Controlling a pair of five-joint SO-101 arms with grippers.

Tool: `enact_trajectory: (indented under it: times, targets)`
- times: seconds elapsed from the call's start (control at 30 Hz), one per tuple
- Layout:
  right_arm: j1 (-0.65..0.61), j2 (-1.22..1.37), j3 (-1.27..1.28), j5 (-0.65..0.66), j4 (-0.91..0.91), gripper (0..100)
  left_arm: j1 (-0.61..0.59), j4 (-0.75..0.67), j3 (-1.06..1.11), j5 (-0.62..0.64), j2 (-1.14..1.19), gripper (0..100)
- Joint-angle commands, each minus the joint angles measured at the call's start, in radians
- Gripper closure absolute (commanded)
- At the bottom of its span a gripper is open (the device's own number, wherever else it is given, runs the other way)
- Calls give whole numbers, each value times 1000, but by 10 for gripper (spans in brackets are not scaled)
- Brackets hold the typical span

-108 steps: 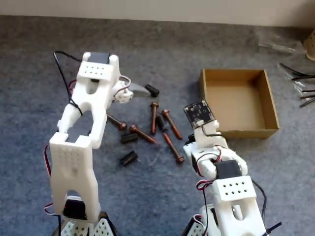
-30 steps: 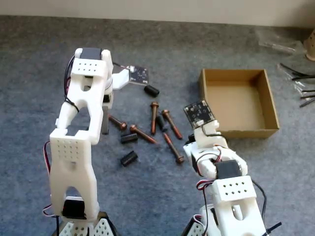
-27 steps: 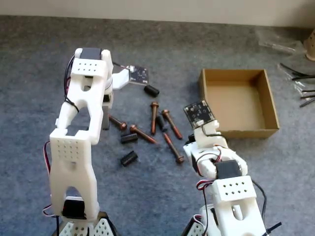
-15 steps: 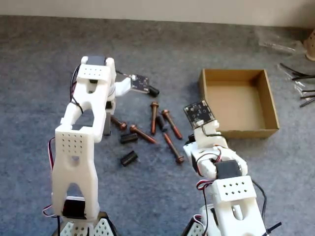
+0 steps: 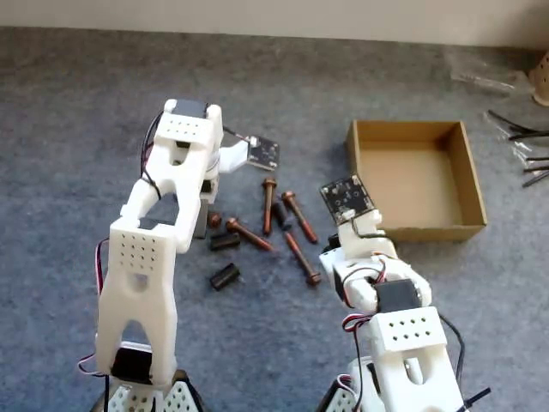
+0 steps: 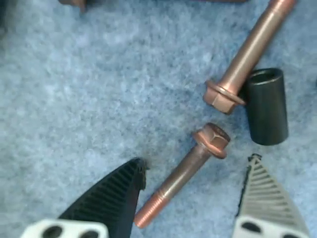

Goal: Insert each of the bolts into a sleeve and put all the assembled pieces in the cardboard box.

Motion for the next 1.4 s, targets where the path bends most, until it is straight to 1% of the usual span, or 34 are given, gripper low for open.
enact_trajectory:
  times: [0.0, 0.4, 0.5, 0.63, 0.87, 1.1, 1.13, 1.37]
  targets:
    - [12, -19, -10, 52, -21, 994, 44, 2, -39, -440, -13, 704]
    - [10, -19, -8, 52, -21, 994, 41, 8, -36, -439, -10, 711]
    - [10, -19, -8, 52, -21, 994, 41, 35, -36, -443, -10, 764]
    - [10, -19, -8, 52, -21, 994, 41, 37, -36, -443, -10, 834]
    - [10, -19, -8, 52, -21, 994, 41, 28, 53, -443, -10, 838]
    - [10, -19, -8, 55, -21, 994, 45, 37, 59, -433, -16, 838]
    - [10, -19, -8, 55, -21, 994, 47, 37, 61, -407, -16, 838]
    - [10, -19, -8, 55, -21, 994, 53, 37, 61, -120, -13, 840]
